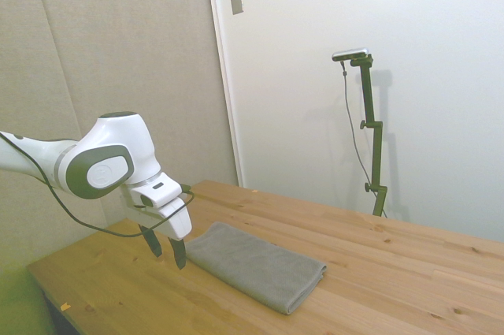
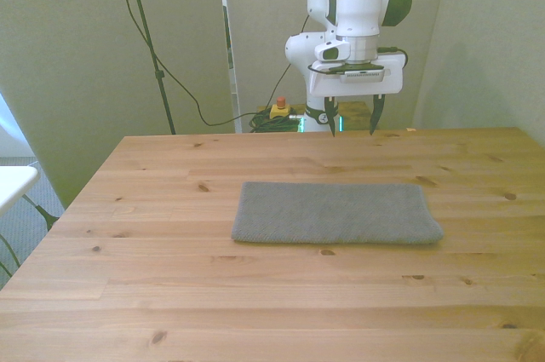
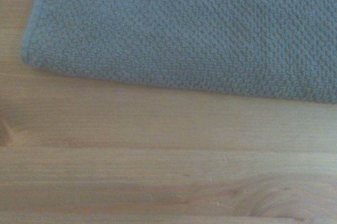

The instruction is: Fold the towel

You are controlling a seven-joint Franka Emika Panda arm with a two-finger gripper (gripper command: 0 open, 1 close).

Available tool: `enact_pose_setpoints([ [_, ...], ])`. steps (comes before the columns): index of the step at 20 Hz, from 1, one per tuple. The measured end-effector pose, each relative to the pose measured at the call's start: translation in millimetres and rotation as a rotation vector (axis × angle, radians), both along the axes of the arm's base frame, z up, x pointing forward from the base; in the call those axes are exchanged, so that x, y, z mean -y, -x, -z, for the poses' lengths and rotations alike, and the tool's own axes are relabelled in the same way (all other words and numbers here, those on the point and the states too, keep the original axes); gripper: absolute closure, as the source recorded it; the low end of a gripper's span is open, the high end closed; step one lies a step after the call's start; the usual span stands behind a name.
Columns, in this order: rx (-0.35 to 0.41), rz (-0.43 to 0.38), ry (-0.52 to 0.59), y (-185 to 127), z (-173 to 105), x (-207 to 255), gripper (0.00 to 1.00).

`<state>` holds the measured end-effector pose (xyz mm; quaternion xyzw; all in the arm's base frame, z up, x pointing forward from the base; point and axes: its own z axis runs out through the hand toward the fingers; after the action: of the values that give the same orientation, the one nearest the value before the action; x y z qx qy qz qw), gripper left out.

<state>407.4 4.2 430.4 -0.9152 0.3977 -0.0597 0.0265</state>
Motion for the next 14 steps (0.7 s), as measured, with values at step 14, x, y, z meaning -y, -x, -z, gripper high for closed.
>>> enact_pose_setpoints([
  [14,0.090,0.113,0.202,-120.2,-4.6,-80.8,0.00],
])
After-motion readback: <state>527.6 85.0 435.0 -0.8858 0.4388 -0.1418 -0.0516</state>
